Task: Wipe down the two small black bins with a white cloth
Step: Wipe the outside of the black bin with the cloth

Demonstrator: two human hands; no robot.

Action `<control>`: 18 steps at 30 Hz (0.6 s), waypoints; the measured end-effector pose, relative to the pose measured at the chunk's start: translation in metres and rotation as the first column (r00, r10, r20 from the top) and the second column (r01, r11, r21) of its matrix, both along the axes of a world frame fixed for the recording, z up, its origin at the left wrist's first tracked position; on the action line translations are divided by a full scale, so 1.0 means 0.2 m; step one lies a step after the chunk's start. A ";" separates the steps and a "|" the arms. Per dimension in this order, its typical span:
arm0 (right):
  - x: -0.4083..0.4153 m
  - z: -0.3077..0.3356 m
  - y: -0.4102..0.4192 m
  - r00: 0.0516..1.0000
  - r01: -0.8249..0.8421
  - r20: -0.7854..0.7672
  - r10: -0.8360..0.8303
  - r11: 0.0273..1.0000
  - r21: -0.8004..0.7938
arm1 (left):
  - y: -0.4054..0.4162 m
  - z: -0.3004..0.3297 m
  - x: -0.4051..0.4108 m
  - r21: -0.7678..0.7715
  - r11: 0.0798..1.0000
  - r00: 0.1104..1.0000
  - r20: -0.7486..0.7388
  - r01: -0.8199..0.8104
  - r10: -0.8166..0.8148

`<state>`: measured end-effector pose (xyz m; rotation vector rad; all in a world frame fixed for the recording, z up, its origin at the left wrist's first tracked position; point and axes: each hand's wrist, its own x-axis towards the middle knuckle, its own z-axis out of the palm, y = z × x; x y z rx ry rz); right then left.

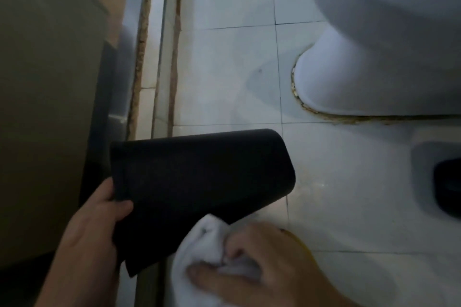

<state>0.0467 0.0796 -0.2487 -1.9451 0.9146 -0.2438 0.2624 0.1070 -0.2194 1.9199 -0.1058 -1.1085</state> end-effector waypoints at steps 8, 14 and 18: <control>-0.29 -0.13 -0.33 0.950 0.298 0.156 -0.270 0.935 -0.192 | 0.06 0.07 -0.16 0.047 0.961 0.840 0.476 0.273 -0.262; -0.31 -0.24 -0.49 0.989 0.147 -0.002 -0.149 0.978 -0.148 | 0.30 0.02 -0.28 -0.005 0.942 0.773 0.573 0.336 -0.273; -0.29 -0.27 -0.50 0.993 0.110 -0.043 -0.113 0.992 -0.056 | 0.37 0.01 -0.26 -0.027 0.937 0.799 0.531 0.348 -0.281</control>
